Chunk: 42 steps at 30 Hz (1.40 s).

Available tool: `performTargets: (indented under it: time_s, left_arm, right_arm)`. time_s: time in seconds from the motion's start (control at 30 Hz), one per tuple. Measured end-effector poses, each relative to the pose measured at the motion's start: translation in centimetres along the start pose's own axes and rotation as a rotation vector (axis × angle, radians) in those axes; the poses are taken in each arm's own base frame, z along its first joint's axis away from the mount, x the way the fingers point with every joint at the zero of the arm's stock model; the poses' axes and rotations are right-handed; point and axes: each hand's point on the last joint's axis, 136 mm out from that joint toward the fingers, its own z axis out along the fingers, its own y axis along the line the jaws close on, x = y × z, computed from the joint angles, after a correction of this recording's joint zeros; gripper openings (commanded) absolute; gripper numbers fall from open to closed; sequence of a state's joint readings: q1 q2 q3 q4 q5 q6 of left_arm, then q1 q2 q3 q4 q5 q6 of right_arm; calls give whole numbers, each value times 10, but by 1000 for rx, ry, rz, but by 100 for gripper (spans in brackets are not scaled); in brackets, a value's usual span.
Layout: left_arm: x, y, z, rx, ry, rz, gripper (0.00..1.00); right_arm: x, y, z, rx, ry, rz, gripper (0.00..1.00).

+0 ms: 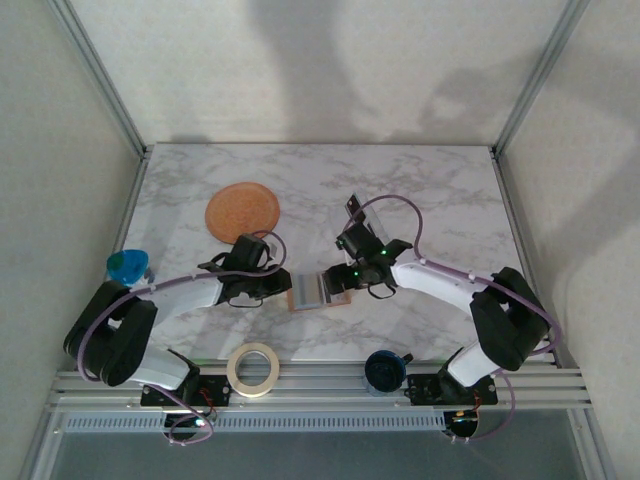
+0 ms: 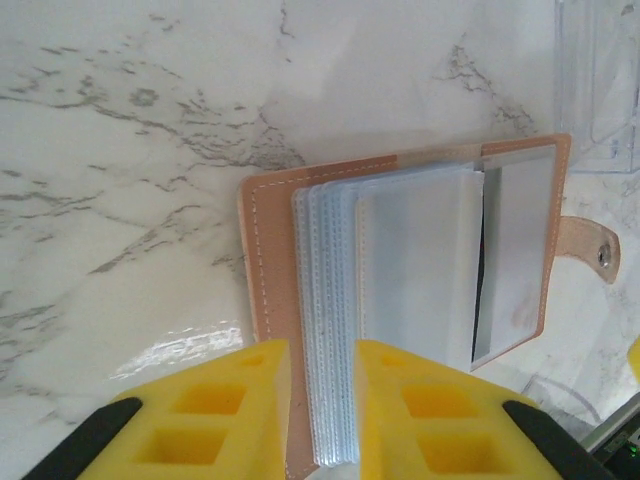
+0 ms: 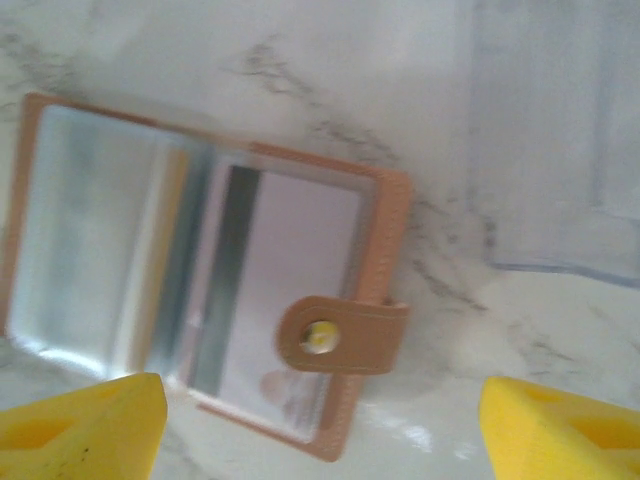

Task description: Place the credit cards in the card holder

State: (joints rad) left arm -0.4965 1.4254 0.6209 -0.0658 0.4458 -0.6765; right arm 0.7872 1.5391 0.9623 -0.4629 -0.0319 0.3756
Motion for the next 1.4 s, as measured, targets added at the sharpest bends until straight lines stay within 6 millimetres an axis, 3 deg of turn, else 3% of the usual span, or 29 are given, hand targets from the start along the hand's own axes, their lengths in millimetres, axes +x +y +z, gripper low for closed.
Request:
performTargets:
  time_s: [0.2, 0.37, 0.53, 0.73, 0.93, 1.4]
  left_arm:
    - [-14, 18, -19, -18, -66, -57, 26]
    - [-30, 27, -37, -17, -129, -97, 26]
    - [-38, 35, -47, -22, -161, -119, 26]
    - [-32, 38, -49, -18, -147, -115, 27]
    - [-22, 44, -45, -26, -119, -123, 28]
    - [-16, 38, -44, 13, -89, -110, 29]
  right_arm:
    - [-7, 61, 0, -148, -23, -15, 78]
    - [-17, 81, 20, -100, -26, -43, 79]
    - [-12, 72, 48, 33, 12, -74, 80]
    - [-4, 68, 57, 161, 27, -137, 79]
    - [-4, 52, 55, 253, 14, -149, 76]
    - [-1, 16, 37, 435, -12, -168, 77]
